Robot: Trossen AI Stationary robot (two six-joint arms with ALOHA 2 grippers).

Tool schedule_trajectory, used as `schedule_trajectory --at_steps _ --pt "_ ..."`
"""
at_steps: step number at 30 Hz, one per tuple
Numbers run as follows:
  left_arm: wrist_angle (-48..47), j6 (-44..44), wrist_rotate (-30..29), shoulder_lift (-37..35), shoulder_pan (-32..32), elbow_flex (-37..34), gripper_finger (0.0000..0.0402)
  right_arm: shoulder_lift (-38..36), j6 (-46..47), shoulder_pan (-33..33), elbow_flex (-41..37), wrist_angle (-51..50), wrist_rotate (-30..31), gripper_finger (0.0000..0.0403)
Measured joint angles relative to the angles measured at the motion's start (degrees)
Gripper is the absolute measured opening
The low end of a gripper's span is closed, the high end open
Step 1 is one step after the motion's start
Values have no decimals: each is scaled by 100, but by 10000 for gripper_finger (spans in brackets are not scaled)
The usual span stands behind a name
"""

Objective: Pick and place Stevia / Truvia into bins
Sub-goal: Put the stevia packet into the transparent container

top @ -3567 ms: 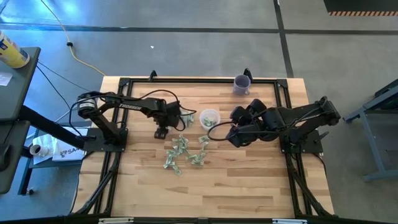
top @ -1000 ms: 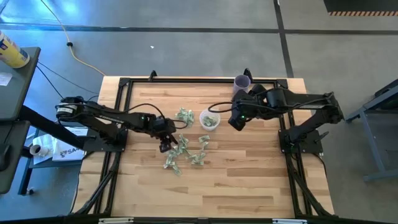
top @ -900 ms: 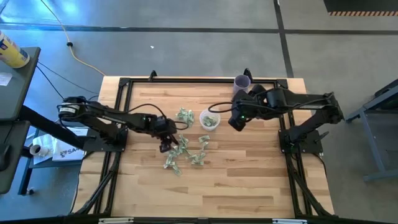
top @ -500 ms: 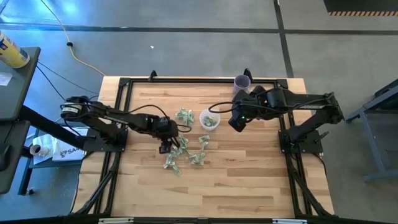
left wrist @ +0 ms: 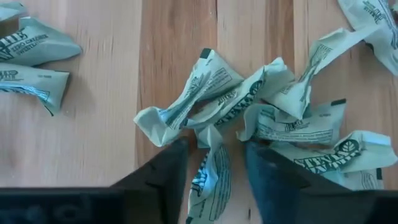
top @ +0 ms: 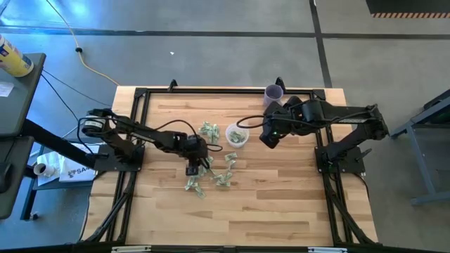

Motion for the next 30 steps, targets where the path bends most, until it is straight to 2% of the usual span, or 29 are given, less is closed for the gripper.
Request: schedule_trajectory --at_steps 5,8,12,15,16,20,23,25,28,30 --pt "-33 48 -108 5 -2 -3 92 0 -16 0 0 -76 26 275" --pt "-479 51 -143 -13 0 57 30 0 -17 0 0 -250 26 275" --pt "-2166 14 -307 -207 2 368 31 -2 -22 13 0 -533 149 275" --pt "-3487 -2 -690 -408 0 745 45 -11 -175 13 0 -531 285 275" --pt "-3639 -6 -789 -501 2 987 45 -13 -238 13 0 -529 330 275" --pt "-2669 0 -883 -834 143 1915 27 -22 -392 -78 2 -529 546 275" --pt "-718 30 -752 -750 382 2347 27 -22 -427 -148 2 -531 620 275" --pt "70 227 -570 -470 588 2515 27 -22 -466 -176 2 -531 581 275" --pt "133 383 -328 220 952 2699 37 -22 -490 -170 2 -531 503 275" --pt "196 242 123 700 1118 2833 56 -22 -482 -160 2 -536 369 275"
